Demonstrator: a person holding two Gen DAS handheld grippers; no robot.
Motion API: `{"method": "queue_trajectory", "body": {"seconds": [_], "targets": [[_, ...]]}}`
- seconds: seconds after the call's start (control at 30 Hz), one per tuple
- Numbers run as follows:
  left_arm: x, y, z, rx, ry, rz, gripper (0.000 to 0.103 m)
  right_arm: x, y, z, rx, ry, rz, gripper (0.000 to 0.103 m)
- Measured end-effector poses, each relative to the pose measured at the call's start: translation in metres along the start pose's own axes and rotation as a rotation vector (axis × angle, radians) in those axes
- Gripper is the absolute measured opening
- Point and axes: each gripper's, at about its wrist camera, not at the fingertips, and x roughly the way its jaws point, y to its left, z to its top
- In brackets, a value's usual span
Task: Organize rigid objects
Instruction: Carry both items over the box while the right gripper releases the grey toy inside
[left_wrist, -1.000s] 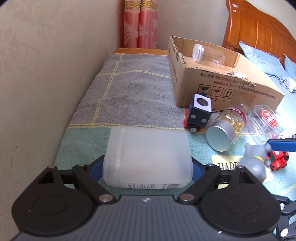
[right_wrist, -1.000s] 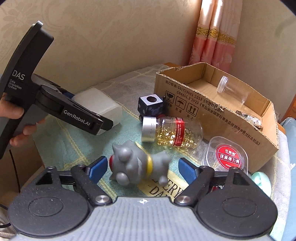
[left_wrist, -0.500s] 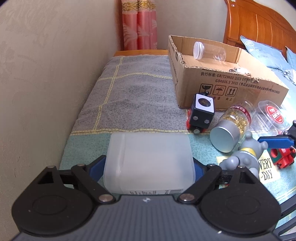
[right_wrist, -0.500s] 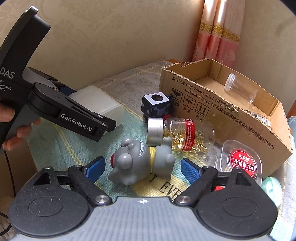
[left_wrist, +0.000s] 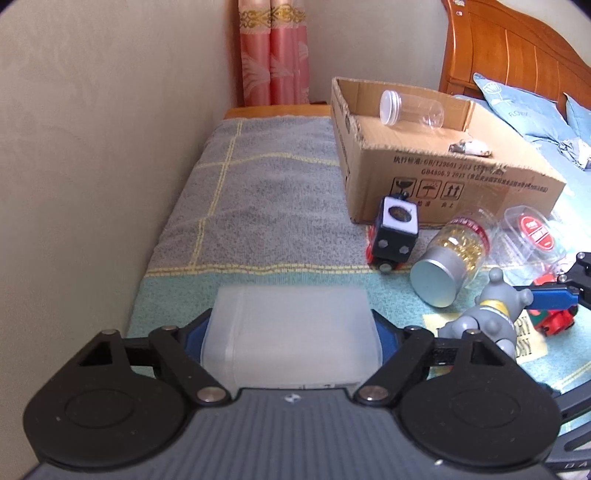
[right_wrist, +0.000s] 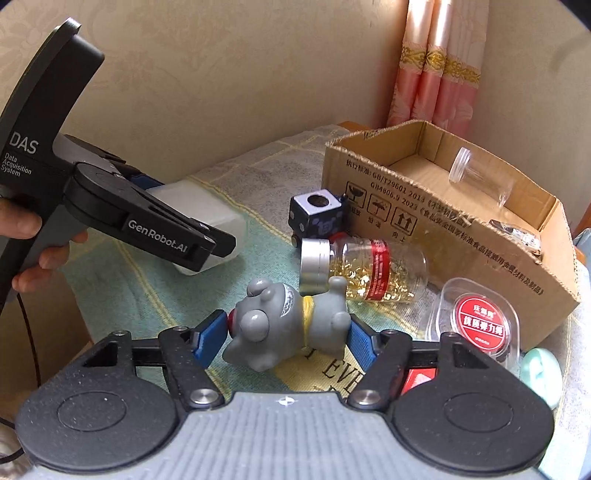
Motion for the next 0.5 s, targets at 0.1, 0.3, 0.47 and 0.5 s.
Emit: {"method": "queue_trajectory", "body": {"seconds": [0.1,0.3,0.47,0.5], "targets": [[-0.009,-0.002,0.003,0.001,-0.012,-0.009,0.083,-0.012,-0.003,0.002,-0.001,-0.022,0.000,0.073],[-0.027,-0.012,0.017,0.043,-0.059,-0.028,0.083,-0.040,-0.020,0.010,0.011,-0.073,-0.030,0.073],[-0.037,-0.025,0.039,0.097,-0.099,-0.057,0.083,-0.060,-0.043,0.022,0.013,-0.120,-0.089,0.073],[-0.039,-0.029,0.044,0.109,-0.110,-0.062,0.083,-0.064,-0.049,0.025,0.015,-0.133,-0.109,0.073]]}}
